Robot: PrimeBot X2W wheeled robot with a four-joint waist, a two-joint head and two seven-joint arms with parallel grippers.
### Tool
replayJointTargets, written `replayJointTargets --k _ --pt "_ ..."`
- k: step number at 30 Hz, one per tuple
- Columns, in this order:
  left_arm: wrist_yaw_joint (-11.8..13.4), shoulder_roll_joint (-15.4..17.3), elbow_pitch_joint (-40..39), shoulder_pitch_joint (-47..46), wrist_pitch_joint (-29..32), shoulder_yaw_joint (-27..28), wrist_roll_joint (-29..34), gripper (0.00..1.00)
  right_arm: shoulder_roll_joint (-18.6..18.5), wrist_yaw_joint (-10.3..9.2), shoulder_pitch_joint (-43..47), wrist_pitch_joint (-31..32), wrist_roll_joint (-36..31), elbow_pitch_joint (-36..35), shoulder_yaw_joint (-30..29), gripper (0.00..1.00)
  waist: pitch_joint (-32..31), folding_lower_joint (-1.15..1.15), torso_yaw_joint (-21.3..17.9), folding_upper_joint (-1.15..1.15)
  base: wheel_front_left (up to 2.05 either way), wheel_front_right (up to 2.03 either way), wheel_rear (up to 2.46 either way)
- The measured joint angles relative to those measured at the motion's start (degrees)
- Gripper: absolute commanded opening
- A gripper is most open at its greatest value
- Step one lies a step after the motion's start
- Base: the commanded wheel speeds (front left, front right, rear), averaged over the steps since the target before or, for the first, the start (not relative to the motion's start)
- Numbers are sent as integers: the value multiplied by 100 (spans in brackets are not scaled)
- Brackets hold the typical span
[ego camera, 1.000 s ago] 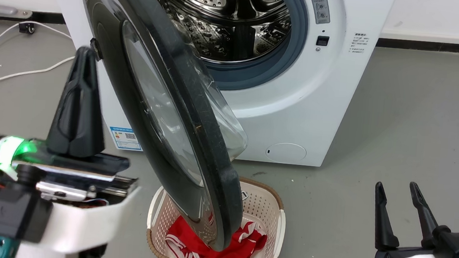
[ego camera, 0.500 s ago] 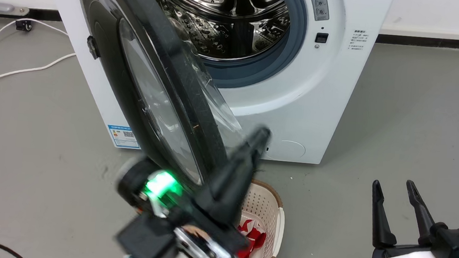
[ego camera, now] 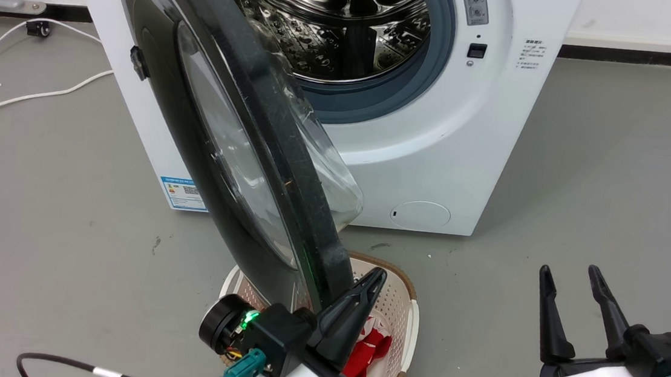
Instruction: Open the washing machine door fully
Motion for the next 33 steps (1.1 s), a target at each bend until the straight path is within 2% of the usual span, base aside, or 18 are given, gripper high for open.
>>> replayJointTargets --k 7,18,26,33 --pt "144 -67 457 -98 -110 120 -98 0 1 0 -1 41 42 42 43 100 -2 0 -78 0 0 0 0" --pt "283 -88 620 -89 -271 158 -132 0 1 -1 1 48 59 51 29 100 -14 0 -80 0 0 0 0" --pt "555 5 358 261 -435 266 -81 0 1 0 3 47 114 82 -9 100 -21 -1 16 0 0 0 0" --pt "797 164 -3 765 -436 438 -148 0 1 -1 16 47 154 93 -47 100 -30 -1 253 0 0 0 0"
